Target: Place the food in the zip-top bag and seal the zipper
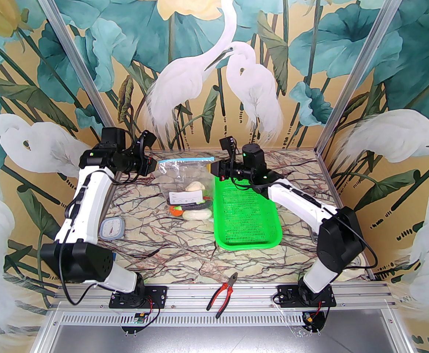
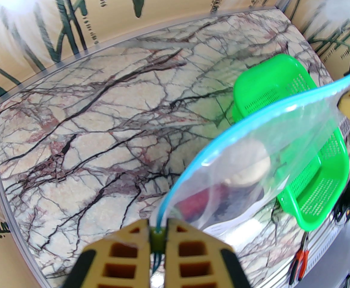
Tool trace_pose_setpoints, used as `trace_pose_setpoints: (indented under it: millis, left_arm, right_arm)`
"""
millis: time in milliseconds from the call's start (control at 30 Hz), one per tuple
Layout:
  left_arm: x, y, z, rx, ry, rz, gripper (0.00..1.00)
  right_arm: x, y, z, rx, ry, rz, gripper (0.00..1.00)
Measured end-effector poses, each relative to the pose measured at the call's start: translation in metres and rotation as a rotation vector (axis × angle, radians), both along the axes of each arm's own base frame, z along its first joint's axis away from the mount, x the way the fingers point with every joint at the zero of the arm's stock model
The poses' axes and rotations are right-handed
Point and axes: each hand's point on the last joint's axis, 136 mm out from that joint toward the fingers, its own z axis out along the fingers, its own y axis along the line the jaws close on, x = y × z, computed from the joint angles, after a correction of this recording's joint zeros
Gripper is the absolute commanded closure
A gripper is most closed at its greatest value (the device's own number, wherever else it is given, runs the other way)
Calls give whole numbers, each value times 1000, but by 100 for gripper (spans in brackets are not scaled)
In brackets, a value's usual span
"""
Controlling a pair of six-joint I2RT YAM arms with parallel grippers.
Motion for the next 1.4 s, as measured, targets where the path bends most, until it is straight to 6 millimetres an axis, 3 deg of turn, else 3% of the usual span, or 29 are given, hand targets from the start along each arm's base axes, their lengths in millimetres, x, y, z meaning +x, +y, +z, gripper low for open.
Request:
trace_pose_setpoints:
  millis: [267,433,533,700,800,900,1033,1233,1333,1400]
  left_arm:
    - [-29,11,10,-19,-76,151,100]
    - [-55,12,36,-37,-151,205,100]
    - [-71,10,51,-54,-190,221,100]
    - [-111,6,62,-89,-204,237,100]
    - [-133,7,62,-107,-186,258,100]
    - [-141,8,53,-120,-154,274,100]
    - [-124,7,-3,-111,-1,298,100]
    - [-59,4,-96,-68,241,314,100]
    - [-25,3,-127,-50,305,312,100]
    - [2,2,-135,-49,306,310,100]
  right_arm:
    - [-17,21,5,-15,9,51,100]
    - [-32,31,-1,-39,27,85,100]
    - [-52,35,1,-53,33,115,100]
    - [-98,32,25,-37,7,175,100]
    - [-121,26,39,-23,0,208,100]
    - [-127,23,39,-37,29,225,100]
    - [-109,30,11,-123,119,219,100]
    - [-35,28,-59,-230,269,119,100]
    - [8,22,-87,-248,318,62,100]
    - [33,19,-100,-252,330,32,99]
